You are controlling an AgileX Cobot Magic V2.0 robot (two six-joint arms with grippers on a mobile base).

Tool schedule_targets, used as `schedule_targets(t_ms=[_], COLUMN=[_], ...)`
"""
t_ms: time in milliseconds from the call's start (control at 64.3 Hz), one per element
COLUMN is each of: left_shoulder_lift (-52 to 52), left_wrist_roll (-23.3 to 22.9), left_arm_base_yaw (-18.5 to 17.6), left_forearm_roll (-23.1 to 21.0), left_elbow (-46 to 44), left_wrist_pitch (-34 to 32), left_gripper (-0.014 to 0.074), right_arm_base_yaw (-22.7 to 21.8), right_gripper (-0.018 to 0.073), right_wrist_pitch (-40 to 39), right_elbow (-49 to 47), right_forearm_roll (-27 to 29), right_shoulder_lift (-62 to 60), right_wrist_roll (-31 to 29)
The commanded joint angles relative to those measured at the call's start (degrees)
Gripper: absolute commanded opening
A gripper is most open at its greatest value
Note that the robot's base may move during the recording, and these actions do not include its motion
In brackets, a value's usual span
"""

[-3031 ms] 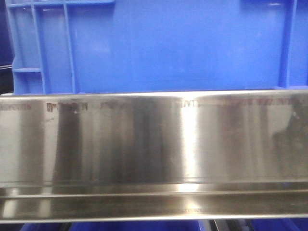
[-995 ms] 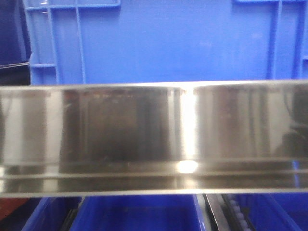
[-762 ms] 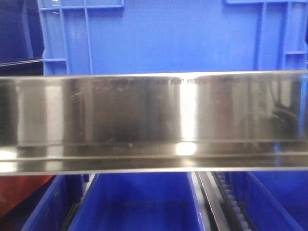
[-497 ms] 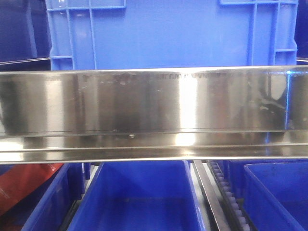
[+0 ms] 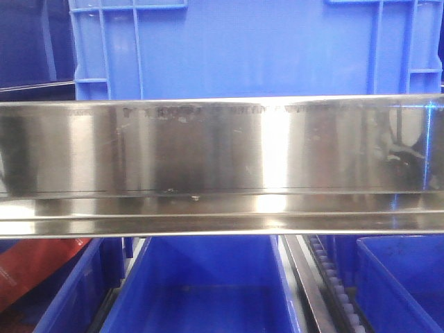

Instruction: Place cylindrical capacitor in blue bin on shelf

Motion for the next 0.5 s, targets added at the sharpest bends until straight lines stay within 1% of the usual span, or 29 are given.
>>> schedule_targets(t_ms=[0,16,31,47,62,109,140,218,233,280,342,404,482], left_shoulder_lift=[-1.4,-1.8,-2.3,-2.7,-3.4,-4.8,-5.9,-7.8,-8.2,-9.3,-11.5,-14.1,-16.7], left_wrist_roll=[-0.4,-0.4,-0.4,-0.4,-0.4,-0.4,-0.4,-0.4,-0.4,-0.4,-0.4,0.1,1.4], left_arm_base_yaw=[2.4,3.1,4.3,5.2,6.2,9.9,12.7,18.4,20.0,23.3,27.6,30.1,31.3], left_forearm_roll=[1.0,1.6,2.3,2.7,3.0,3.1,3.1,3.4,3.8,5.5,7.1,9.6,12.1], left_elbow=[3.3,4.2,5.6,6.6,7.5,10.5,12.2,15.5,16.5,18.5,21.5,24.4,27.6], left_wrist_pitch=[-5.8,-6.4,-8.5,-8.9,-10.5,-12.0,-11.6,-7.6,-6.8,-4.6,-3.8,-3.8,-3.8], left_gripper=[-0.0111,-0.0111,-0.0111,-0.0111,-0.0111,-0.0111,-0.0111,-0.0111,-0.0111,-0.0111,-0.0111,-0.0111,-0.0111], right_arm_base_yaw=[-0.3,-0.3,-0.3,-0.3,-0.3,-0.3,-0.3,-0.3,-0.3,-0.3,-0.3,-0.3,-0.3], right_gripper=[-0.0162,-0.0162,-0.0162,-0.0162,-0.0162,-0.0162,-0.0162,-0.0162,-0.0162,-0.0162,-0.0162,-0.0162,-0.0162], right_wrist_pitch=[-0.6,-0.6,-0.6,-0.6,-0.6,-0.6,-0.6,-0.6,-0.6,-0.6,-0.6,-0.6,-0.6], right_elbow=[0.0,0.0,0.0,0.0,0.0,0.0,0.0,0.0,0.0,0.0,0.0,0.0,0.0], right_forearm_roll=[0.2,0.2,0.2,0.2,0.2,0.2,0.2,0.2,0.2,0.2,0.2,0.2,0.2], right_shoulder_lift=[-0.2,-0.2,-0.2,-0.2,-0.2,-0.2,-0.2,-0.2,-0.2,-0.2,-0.2,-0.2,-0.2], right_wrist_roll=[0.1,0.1,0.1,0.1,0.1,0.1,0.1,0.1,0.1,0.1,0.1,0.1,0.1])
